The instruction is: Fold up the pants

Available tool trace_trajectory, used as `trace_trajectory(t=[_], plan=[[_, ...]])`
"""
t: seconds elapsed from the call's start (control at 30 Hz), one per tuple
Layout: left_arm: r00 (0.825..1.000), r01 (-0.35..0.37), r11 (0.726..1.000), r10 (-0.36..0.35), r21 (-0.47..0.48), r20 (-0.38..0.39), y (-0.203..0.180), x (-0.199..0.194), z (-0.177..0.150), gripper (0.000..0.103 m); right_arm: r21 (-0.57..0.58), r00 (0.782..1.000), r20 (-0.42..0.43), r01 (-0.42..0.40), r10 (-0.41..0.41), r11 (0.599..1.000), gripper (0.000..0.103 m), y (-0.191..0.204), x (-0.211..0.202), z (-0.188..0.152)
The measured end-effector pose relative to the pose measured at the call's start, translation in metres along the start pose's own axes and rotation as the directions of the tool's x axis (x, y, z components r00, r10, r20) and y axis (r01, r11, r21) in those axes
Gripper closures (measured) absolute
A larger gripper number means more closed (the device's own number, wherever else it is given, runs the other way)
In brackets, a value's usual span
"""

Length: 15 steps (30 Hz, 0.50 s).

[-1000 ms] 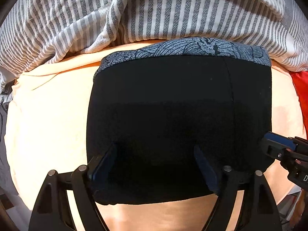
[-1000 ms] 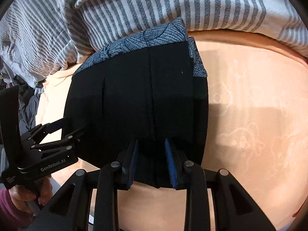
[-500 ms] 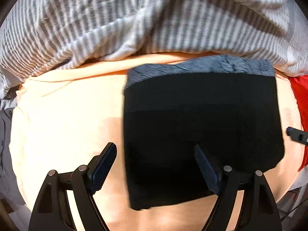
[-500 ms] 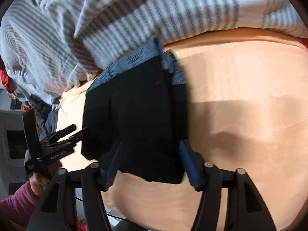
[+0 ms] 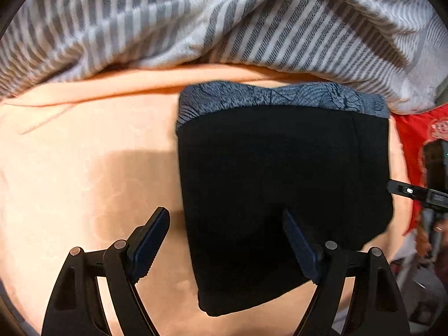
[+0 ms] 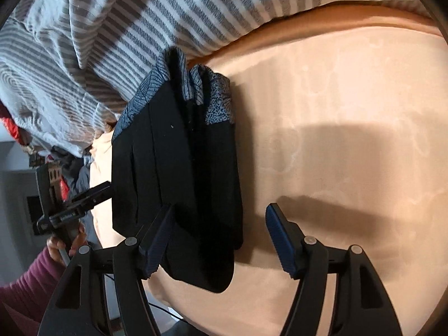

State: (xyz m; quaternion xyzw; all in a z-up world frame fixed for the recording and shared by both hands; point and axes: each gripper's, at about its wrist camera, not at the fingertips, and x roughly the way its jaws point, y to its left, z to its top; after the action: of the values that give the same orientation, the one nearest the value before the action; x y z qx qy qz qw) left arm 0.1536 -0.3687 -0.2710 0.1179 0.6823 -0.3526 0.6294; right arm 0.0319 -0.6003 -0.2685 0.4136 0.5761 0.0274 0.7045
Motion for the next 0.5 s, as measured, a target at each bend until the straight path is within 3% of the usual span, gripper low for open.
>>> trace_trajectory(t=[0.13, 0.27, 0.43, 0.5], plan=[[0.995, 0.071, 0.997, -0.073, -0.024, -0.065, 0.021, 0.023, 0.005, 0.019, -0.031, 0.998, -0.028, -0.049, 0.048, 0.998, 0.032, -0.006, 0.007, 0.009], [0.980, 0.174, 0.983, -0.179, -0.065, -0.081, 0.040, 0.036, 0.011, 0.019, -0.045, 0.995, -0.044, -0.092, 0.090, 0.995, 0.032, -0.010, 0.012, 0.016], [0.965, 0.241, 0.967, -0.248, -0.081, -0.086, 0.048, 0.047, 0.016, 0.018, -0.054, 0.982, -0.062, -0.180, 0.177, 0.982, 0.032, -0.019, 0.017, 0.022], [0.964, 0.245, 0.967, -0.250, -0.073, -0.086, 0.050, 0.050, 0.017, 0.013, -0.052, 0.974, -0.071, -0.219, 0.216, 0.974, 0.032, -0.020, 0.021, 0.025]])
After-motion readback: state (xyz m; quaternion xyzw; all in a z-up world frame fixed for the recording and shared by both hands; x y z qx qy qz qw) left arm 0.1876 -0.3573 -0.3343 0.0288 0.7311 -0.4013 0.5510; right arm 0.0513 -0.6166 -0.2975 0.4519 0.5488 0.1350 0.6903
